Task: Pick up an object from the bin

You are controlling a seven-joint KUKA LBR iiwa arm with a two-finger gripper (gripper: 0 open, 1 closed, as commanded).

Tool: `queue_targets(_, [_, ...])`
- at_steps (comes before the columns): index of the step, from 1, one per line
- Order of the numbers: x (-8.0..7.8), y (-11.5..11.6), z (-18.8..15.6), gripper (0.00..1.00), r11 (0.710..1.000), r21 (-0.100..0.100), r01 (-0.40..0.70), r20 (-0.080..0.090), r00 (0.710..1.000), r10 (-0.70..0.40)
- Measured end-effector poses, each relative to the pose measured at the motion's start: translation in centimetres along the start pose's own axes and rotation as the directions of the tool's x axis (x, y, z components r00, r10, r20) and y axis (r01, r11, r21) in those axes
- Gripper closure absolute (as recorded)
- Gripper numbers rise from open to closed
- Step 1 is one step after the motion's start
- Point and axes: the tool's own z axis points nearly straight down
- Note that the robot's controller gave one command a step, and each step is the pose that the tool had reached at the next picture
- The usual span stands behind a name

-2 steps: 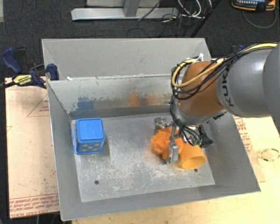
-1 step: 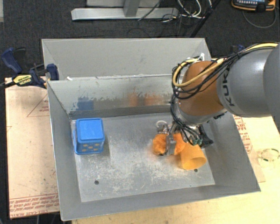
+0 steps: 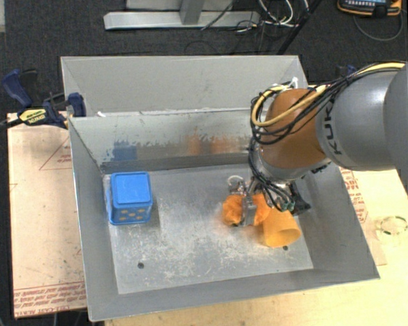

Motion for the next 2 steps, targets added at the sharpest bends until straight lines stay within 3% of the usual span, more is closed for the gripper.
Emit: queue_targets(2, [0.3, 0.1, -2.6, 1.00, 1.000, -0.001, 0.000, -0.009, 1.000, 0.000])
